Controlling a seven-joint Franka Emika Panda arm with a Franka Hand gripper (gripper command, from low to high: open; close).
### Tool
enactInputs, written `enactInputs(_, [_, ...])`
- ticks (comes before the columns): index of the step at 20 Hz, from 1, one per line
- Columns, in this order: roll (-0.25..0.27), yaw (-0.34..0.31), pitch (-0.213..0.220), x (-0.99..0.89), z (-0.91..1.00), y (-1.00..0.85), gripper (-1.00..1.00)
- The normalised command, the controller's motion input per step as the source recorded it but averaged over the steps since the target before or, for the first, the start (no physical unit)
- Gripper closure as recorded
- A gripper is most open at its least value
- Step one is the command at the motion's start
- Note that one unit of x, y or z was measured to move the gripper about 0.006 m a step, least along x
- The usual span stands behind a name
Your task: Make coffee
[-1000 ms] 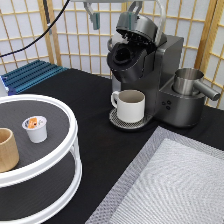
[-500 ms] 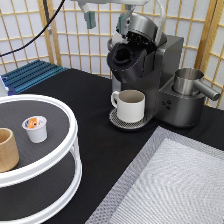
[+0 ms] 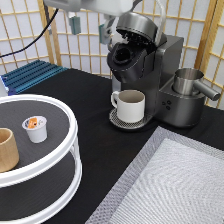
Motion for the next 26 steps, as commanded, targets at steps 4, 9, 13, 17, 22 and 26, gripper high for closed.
enactInputs(4, [-0.025, 0.003, -0.23, -0.84, -0.57, -0.43, -1.0])
enactInputs(9, [-0.053, 0.027, -0.248, -0.84, -0.46, -0.35, -1.0])
enactInputs(13, [-0.042, 0.068, -0.178, -0.62, -0.16, -0.42, -1.0])
enactInputs(17, [-0.055, 0.108, -0.073, -0.02, -0.1, -0.45, -1.0])
enactInputs(22, [-0.069, 0.096, -0.007, 0.12, -0.24, -0.36, -1.0])
enactInputs(26, [-0.041, 0.03, 0.0, 0.06, -0.19, -0.34, -1.0])
